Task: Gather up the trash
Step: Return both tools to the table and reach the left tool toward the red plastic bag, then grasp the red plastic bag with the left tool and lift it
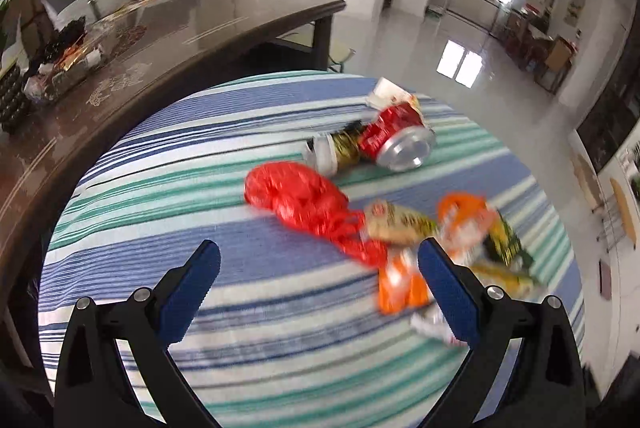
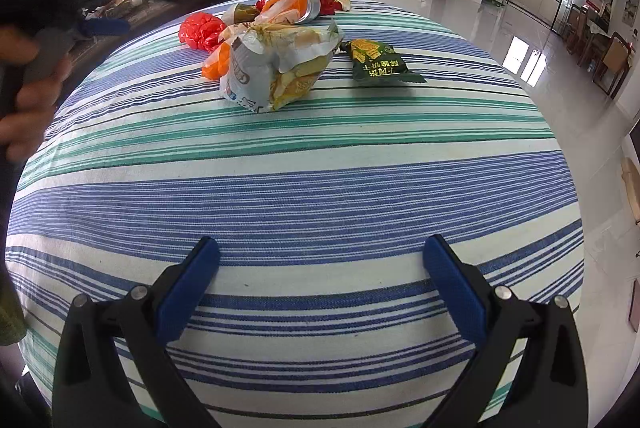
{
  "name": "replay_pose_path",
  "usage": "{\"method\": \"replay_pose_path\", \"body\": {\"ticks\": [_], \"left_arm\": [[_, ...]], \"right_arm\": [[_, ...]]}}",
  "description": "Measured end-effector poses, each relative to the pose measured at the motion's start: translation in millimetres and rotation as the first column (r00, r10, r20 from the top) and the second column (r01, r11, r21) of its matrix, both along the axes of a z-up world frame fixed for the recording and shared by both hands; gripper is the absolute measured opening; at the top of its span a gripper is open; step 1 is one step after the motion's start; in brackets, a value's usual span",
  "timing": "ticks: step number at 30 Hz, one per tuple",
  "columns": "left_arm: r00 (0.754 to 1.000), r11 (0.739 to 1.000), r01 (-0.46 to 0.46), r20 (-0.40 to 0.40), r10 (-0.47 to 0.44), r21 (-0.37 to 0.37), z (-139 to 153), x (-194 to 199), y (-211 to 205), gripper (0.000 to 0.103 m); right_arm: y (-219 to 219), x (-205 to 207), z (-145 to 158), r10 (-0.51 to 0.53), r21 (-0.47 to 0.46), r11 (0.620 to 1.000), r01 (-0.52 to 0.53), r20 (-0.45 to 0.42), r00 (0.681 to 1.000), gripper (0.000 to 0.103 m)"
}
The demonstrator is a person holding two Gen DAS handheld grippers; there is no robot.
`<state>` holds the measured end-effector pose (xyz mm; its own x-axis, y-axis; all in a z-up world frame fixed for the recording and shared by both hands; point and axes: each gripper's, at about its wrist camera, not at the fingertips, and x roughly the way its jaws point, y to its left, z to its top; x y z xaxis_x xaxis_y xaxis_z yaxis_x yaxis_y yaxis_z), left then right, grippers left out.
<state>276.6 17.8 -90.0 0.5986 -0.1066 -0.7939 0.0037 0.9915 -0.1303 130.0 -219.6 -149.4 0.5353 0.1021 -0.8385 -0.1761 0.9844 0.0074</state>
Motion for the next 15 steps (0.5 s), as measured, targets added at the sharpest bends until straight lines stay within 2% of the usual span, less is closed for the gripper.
{"method": "replay_pose_path", "body": {"ticks": [3, 6, 9, 12, 13, 15], "left_arm": [[0.993, 0.993, -0.112, -0.025, 0.112, -0.034, -15.8, 34.5, -1.9, 0.098], [0.984, 0.985, -0.169, -0.070, 0.167, -0.021, -36.4, 59.0, -5.7, 0.098], [0.975, 0.979, -0.204, -0.092, 0.204, 0.009, -49.5, 68.5, -4.8, 0.098], [0.969, 0.974, -0.227, -0.098, 0.225, -0.019, -57.2, 64.8, 9.4, 0.098], [0.973, 0.976, -0.216, -0.089, 0.213, -0.022, -57.4, 63.7, 11.2, 0.096], [0.982, 0.985, -0.173, -0.068, 0.174, 0.022, -56.6, 61.1, 10.5, 0.081]], "right_arm": [[-0.1, -0.1, 0.0, 0.000, 0.000, 1.000, 0.000, 0.000, 1.000, 0.098], [-0.3, -0.2, -0.1, 0.000, 0.000, 1.000, 0.000, 0.000, 1.000, 0.098], [-0.3, -0.2, -0.1, 0.000, 0.001, 1.000, 0.000, 0.000, 1.000, 0.098], [-0.3, -0.2, -0.1, 0.000, 0.000, 1.000, 0.000, 0.000, 1.000, 0.098], [-0.3, -0.2, -0.1, 0.000, 0.000, 1.000, 0.000, 0.000, 1.000, 0.098], [-0.3, -0.1, -0.1, 0.000, 0.000, 1.000, 0.000, 0.000, 1.000, 0.098]]}}
